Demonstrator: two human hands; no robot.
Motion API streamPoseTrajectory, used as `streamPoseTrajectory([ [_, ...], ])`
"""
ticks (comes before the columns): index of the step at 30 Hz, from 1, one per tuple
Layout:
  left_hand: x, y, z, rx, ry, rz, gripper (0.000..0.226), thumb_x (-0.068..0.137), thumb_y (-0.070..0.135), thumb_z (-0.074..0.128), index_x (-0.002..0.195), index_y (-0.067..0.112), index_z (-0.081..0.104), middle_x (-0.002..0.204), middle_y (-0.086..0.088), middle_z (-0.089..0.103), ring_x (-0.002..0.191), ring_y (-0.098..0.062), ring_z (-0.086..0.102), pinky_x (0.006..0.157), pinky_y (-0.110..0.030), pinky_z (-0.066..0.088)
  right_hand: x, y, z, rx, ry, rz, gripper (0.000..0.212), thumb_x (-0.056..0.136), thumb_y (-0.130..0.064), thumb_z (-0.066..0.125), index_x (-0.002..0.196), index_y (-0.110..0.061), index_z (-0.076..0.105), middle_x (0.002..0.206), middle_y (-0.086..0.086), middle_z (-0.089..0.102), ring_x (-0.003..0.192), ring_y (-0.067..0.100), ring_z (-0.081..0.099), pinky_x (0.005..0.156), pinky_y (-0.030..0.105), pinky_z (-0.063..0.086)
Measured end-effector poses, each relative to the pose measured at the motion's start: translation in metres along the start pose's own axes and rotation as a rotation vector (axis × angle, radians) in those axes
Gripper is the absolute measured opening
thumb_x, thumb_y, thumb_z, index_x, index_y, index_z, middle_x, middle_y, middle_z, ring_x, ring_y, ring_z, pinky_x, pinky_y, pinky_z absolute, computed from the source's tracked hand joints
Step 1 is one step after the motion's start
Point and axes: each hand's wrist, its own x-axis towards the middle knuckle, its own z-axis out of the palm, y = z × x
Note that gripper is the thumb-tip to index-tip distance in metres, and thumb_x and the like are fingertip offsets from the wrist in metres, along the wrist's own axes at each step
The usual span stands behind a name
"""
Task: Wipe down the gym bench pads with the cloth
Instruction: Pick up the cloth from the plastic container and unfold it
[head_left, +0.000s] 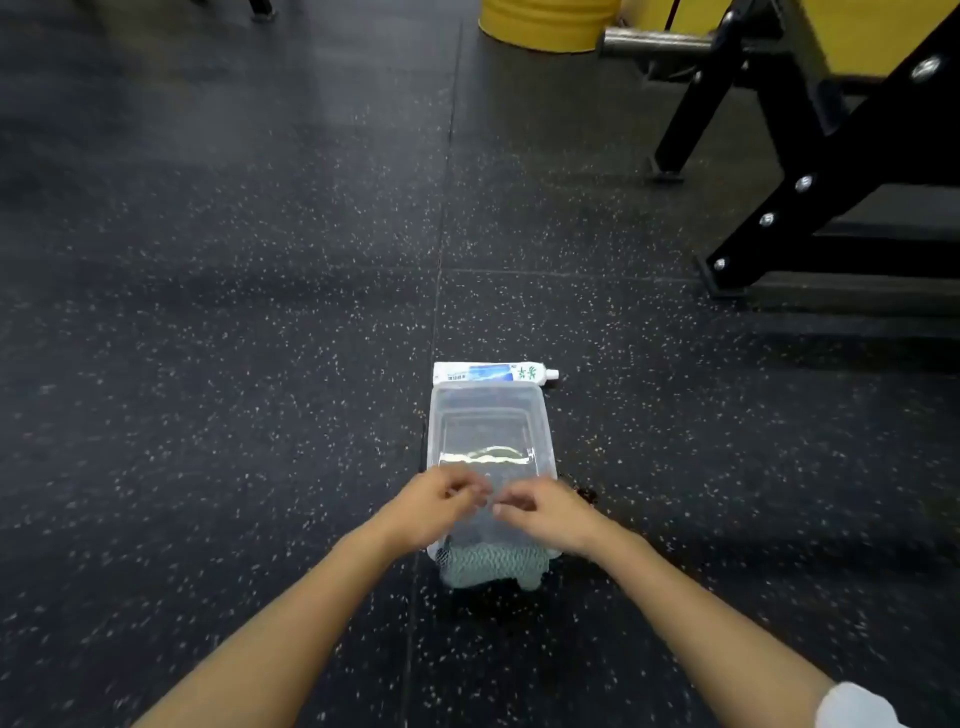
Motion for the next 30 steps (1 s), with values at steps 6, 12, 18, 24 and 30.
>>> streamPoseTrajectory([
  [6, 0.022, -0.003, 0.014, 0.422, -0.192, -0.048, 0.031, 0.099, 0.01, 0.05, 0.129, 0.011, 0.058, 0.126, -0.008, 0.064, 0.113, -0.023, 0.06, 0.093, -0.029, 0.048, 0.014, -0.007, 0.006, -0.406, -0.255, 0.071, 0.031, 0.102, -0.023, 0.043, 0.12, -0.005, 0.061, 0.121, 0.019, 0.062, 0.109, 0.032, 0.059, 0.083, 0.032, 0.042],
  [12, 0.025, 0.004, 0.025, 0.586, -0.308, -0.104, 0.035, 0.098, 0.01, 0.046, 0.132, 0.011, 0.051, 0.132, -0.015, 0.058, 0.12, -0.029, 0.055, 0.097, -0.035, 0.045, 0.015, -0.01, 0.016, -0.48, -0.307, 0.116, 0.036, 0.105, -0.027, 0.037, 0.129, -0.006, 0.055, 0.125, 0.017, 0.06, 0.106, 0.032, 0.058, 0.079, 0.031, 0.04],
  [18, 0.021, 0.006, 0.018, 0.542, -0.341, -0.085, 0.03, 0.101, 0.025, 0.047, 0.129, 0.013, 0.052, 0.124, -0.01, 0.06, 0.111, -0.026, 0.057, 0.089, -0.031, 0.044, 0.002, -0.011, -0.002, -0.384, -0.147, 0.007, 0.025, 0.099, -0.032, 0.055, 0.113, -0.012, 0.061, 0.1, 0.007, 0.059, 0.09, 0.02, 0.049, 0.071, 0.029, 0.032],
  [24, 0.013, 0.009, 0.004, 0.474, -0.207, 0.041, 0.025, 0.099, 0.036, 0.056, 0.079, 0.022, 0.05, 0.073, 0.005, 0.048, 0.068, -0.013, 0.044, 0.057, -0.026, 0.032, -0.006, 0.002, -0.009, -0.11, 0.025, -0.033, 0.014, 0.094, -0.031, 0.064, 0.089, -0.019, 0.059, 0.089, -0.002, 0.061, 0.083, 0.018, 0.056, 0.072, 0.032, 0.044],
  [30, -0.006, 0.032, -0.019, 0.334, -0.082, 0.109, 0.017, 0.094, 0.033, 0.064, 0.082, 0.024, 0.059, 0.071, 0.007, 0.054, 0.065, -0.007, 0.048, 0.054, -0.016, 0.035, -0.025, -0.019, -0.028, 0.096, 0.145, -0.077, 0.004, 0.092, -0.024, 0.069, 0.095, -0.024, 0.066, 0.067, -0.015, 0.051, 0.059, -0.005, 0.043, 0.055, 0.014, 0.032],
])
